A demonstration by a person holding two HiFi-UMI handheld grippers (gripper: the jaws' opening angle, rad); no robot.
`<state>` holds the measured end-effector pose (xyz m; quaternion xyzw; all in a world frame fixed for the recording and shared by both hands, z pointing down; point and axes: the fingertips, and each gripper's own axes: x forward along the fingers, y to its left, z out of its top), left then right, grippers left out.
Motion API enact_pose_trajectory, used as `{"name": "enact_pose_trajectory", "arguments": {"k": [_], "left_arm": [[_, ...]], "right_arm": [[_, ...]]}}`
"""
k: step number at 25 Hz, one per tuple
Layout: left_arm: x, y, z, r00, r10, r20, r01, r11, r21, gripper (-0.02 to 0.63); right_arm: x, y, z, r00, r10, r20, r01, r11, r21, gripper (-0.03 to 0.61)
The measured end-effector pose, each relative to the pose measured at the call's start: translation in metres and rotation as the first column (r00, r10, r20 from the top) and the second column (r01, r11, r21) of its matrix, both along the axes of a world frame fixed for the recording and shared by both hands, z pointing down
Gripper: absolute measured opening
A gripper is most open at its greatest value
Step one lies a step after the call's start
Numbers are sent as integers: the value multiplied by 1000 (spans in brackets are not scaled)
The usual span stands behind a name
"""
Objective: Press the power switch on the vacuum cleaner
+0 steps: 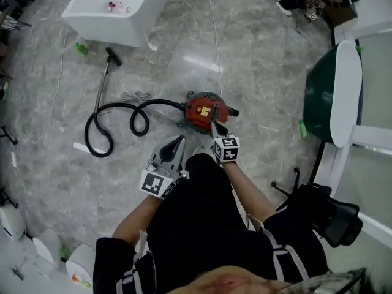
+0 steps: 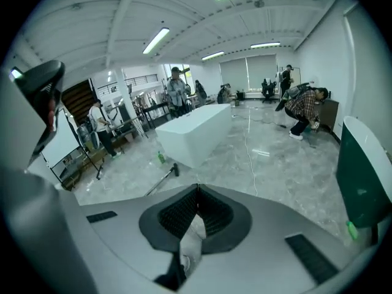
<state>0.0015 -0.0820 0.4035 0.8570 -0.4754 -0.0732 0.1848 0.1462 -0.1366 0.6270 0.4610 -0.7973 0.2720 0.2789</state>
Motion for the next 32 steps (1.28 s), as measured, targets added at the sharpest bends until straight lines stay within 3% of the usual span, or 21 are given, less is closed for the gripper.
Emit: {"name": "enact_pose_trajectory", "arguments": {"k": [5, 9, 12, 15, 21, 24, 29, 32], "left_arm": [[23, 1, -30, 999, 53, -5, -53, 998, 39, 18], [37, 4, -44, 991, 132, -29, -131, 990, 44, 18], [51, 5, -58, 982, 179, -55, -176, 982, 65, 18], [55, -3, -65, 983, 179, -31, -175, 979, 101, 18], [68, 2, -61, 974, 225, 42, -228, 964, 135, 18], [71, 5, -60, 964, 264, 44, -267, 953, 142, 18], [64, 3, -60, 962, 271, 40, -273, 955, 115, 18], [65, 6, -61, 954, 296, 35, -298, 943, 149, 18]], "right_arm": [[-9, 16, -96, 996, 17, 90, -32, 986, 163, 17], [-29, 27, -153, 986, 7, 164, -43, 974, 221, 17], [-37, 36, -195, 984, -15, 178, -44, 946, 321, 17], [-37, 39, -227, 985, -28, 173, -48, 905, 422, 17], [-24, 46, -260, 992, 5, 125, -72, 839, 539, 16], [-29, 49, -271, 993, 22, 118, -85, 827, 556, 17], [-31, 50, -266, 989, 39, 139, -112, 815, 568, 17], [-25, 52, -271, 990, 62, 127, -125, 798, 589, 17]]}}
